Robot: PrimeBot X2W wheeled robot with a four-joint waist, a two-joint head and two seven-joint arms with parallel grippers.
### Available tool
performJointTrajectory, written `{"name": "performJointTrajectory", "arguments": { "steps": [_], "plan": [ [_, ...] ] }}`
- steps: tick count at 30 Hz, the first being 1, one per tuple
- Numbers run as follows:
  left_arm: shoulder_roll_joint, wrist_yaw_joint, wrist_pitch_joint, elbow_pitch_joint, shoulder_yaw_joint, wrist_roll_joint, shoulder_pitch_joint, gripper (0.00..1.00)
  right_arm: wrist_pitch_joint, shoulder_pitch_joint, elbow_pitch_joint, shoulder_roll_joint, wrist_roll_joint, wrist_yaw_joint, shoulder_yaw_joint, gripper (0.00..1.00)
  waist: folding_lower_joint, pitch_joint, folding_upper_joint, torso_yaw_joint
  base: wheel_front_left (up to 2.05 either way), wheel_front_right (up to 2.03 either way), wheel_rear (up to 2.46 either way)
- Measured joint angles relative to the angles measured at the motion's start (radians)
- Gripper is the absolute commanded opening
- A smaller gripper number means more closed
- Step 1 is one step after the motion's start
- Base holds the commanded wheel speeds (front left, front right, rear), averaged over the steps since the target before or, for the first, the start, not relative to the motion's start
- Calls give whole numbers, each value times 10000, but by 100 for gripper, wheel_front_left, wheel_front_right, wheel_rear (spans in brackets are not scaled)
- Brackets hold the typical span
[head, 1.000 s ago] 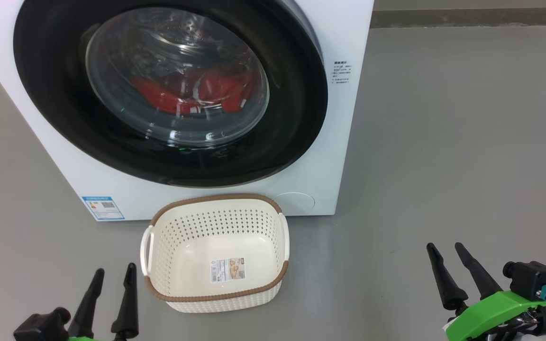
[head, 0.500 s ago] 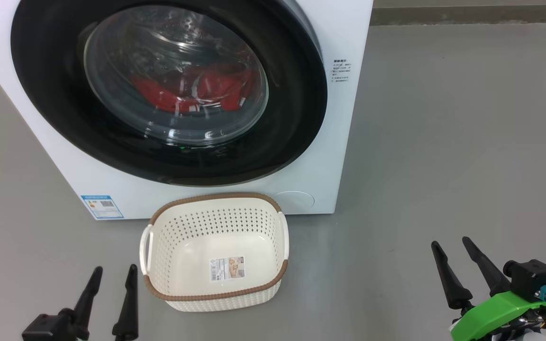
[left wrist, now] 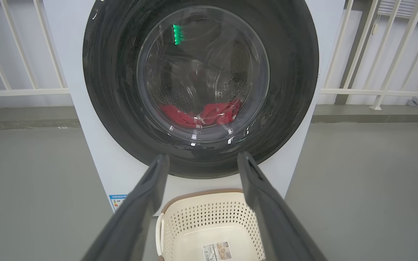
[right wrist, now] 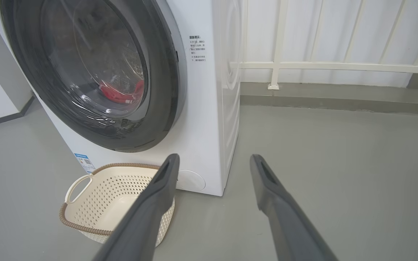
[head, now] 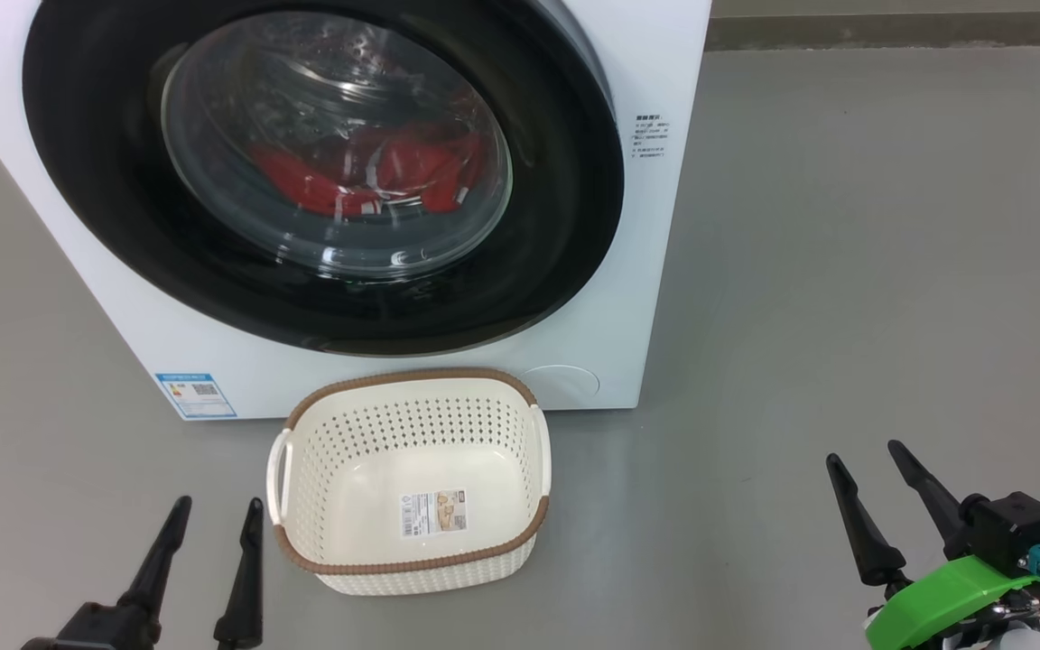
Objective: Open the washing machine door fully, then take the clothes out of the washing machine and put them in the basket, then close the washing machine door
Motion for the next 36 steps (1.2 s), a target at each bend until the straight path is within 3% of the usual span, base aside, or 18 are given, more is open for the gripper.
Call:
{"name": "performJointTrajectory", "arguments": {
  "steps": [33,34,35,36],
  "plan": [
    [-84,0,0,144,127,-96,190,100,0,205,-171,178,40,0,-224,100,0,-28,0,-9,0,0,0],
    [-82,0,0,144,104,-98,189,100,0,201,-171,178,119,0,-198,44,0,-23,0,-6,0,0,0],
    [-81,0,0,151,77,-109,189,100,0,195,-169,180,174,0,-157,15,0,-20,0,-5,0,0,0],
    [-79,0,0,171,54,-113,189,100,0,181,-169,178,284,0,-73,0,0,-19,0,-4,0,0,0]
  ]
}}
